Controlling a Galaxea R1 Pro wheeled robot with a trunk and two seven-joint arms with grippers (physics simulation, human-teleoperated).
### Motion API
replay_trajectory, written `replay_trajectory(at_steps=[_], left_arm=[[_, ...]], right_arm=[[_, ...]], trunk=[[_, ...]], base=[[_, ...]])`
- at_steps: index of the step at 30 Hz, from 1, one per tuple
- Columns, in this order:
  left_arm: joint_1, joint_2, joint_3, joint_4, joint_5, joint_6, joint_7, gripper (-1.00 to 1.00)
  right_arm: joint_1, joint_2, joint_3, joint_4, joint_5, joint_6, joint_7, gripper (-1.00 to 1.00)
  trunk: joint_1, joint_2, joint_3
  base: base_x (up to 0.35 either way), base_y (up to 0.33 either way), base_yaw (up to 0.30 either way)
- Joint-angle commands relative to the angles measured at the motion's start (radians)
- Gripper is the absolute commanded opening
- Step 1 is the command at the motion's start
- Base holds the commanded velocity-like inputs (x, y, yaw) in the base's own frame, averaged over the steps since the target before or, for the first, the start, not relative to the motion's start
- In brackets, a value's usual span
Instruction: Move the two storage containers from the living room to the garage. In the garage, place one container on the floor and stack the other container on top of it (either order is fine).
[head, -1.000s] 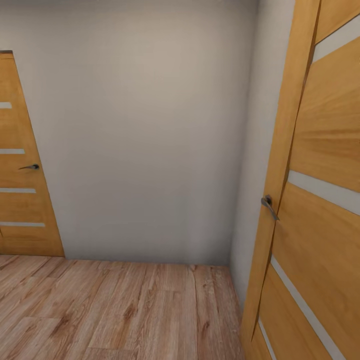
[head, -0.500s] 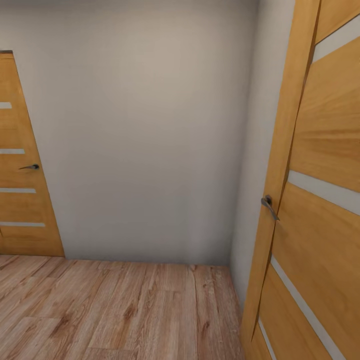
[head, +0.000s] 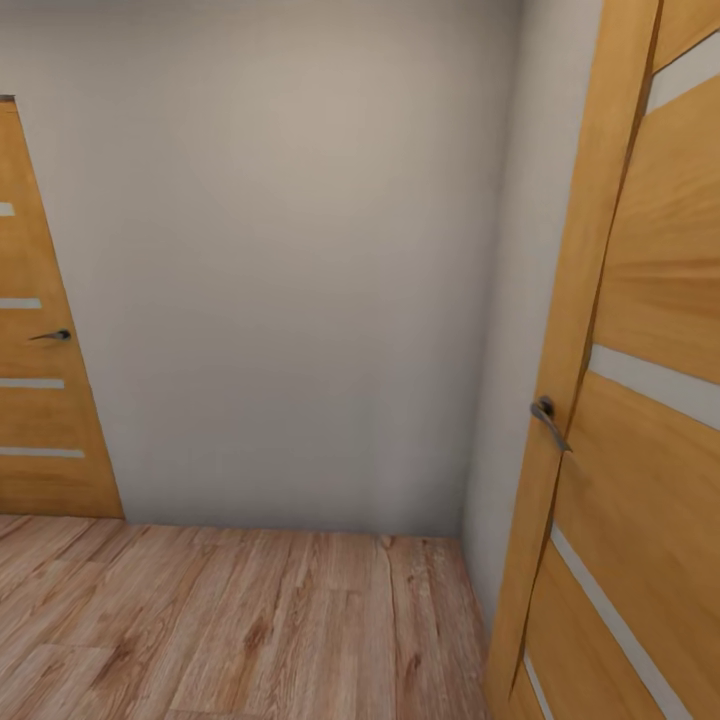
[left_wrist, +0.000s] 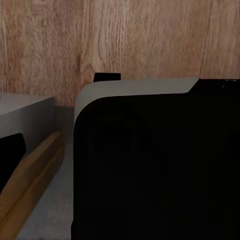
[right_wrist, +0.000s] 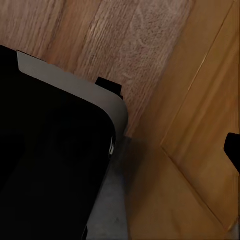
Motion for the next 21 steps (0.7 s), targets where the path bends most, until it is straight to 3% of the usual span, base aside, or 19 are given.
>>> replay_trajectory(at_steps=[1,9,14,21], left_arm=[[0.0,0.0,0.002,0.0,0.001,-0.003,-0.001,1.0],[0.0,0.0,0.002,0.0,0.001,-0.002,0.0,1.0],[0.0,0.0,0.002,0.0,0.001,-0.002,0.0,1.0],[0.0,0.0,0.002,0.001,0.001,-0.002,-0.001,1.0]], right_arm=[[-0.001,0.0,0.006,0.003,-0.011,-0.006,0.006,1.0],[-0.001,0.0,0.006,0.003,-0.011,-0.007,0.006,1.0],[-0.001,0.0,0.006,0.003,-0.011,-0.008,0.006,1.0],[-0.001,0.0,0.006,0.003,-0.011,-0.008,0.006,1.0]], trunk=[[0.0,-0.001,-0.001],[0.0,-0.001,-0.001],[0.0,-0.001,-0.001],[0.0,-0.001,-0.001]], base=[[0.018,0.0,0.049],[0.004,0.0,0.216],[0.007,0.0,0.075],[0.281,0.0,0.002]])
